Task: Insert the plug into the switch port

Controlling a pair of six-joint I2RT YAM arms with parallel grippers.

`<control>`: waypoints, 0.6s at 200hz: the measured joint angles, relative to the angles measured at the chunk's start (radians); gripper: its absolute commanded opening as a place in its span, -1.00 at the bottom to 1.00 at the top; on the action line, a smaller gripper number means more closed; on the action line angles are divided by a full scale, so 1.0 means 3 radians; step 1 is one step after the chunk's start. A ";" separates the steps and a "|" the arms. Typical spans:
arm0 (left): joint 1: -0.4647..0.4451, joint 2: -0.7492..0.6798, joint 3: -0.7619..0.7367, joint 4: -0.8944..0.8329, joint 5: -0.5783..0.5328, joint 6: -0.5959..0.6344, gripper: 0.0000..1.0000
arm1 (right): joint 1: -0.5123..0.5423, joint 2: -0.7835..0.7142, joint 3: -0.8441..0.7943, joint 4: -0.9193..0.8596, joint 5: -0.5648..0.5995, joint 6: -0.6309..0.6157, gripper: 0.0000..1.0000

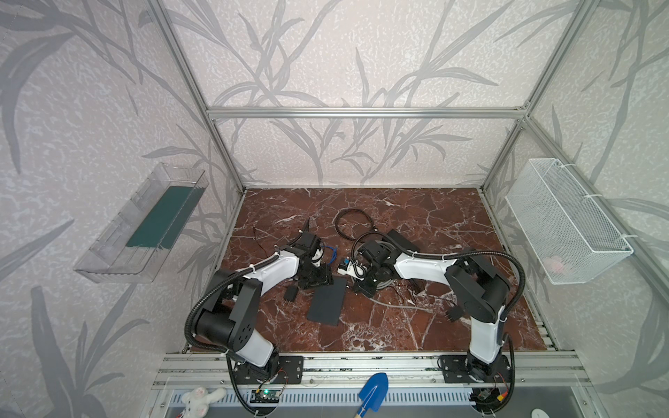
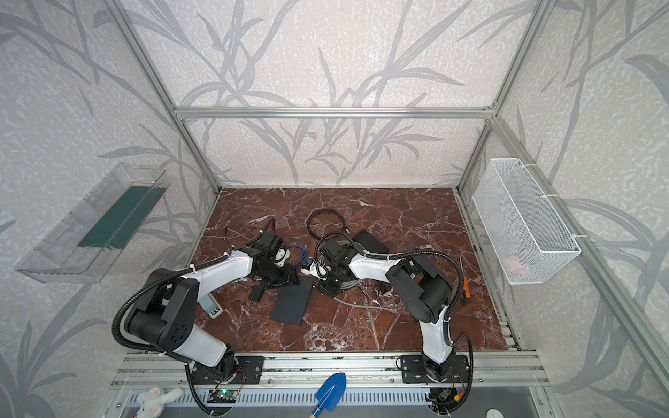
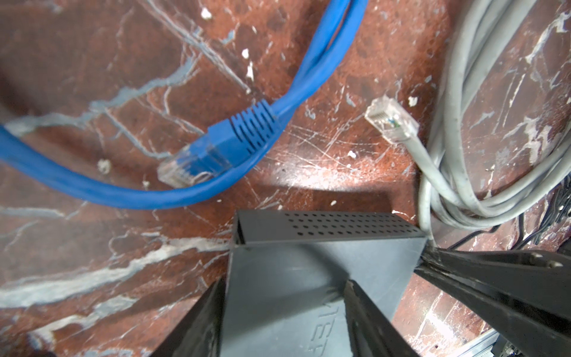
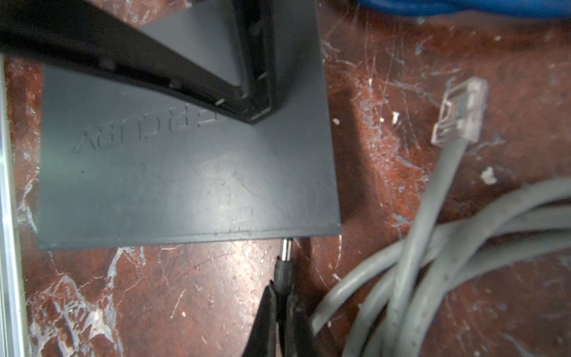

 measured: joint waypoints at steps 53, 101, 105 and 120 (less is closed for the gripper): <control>0.0000 0.0000 -0.0001 0.0004 0.0000 -0.0005 0.24 | 0.0001 -0.0001 -0.0001 -0.0008 -0.0008 -0.0128 -0.93; -0.0001 0.0003 -0.0019 0.0075 0.0032 -0.0037 0.24 | 0.0023 -0.0010 -0.0022 -0.0017 -0.0062 -0.0223 -0.93; -0.0008 0.0004 -0.0025 0.0094 0.0042 -0.0041 0.24 | 0.0027 -0.0015 -0.0027 -0.0022 -0.0066 -0.0226 -0.94; -0.0008 0.0004 -0.0045 0.0135 0.0071 -0.0064 0.24 | 0.0034 -0.0039 -0.0065 -0.0027 -0.0081 -0.0245 -0.93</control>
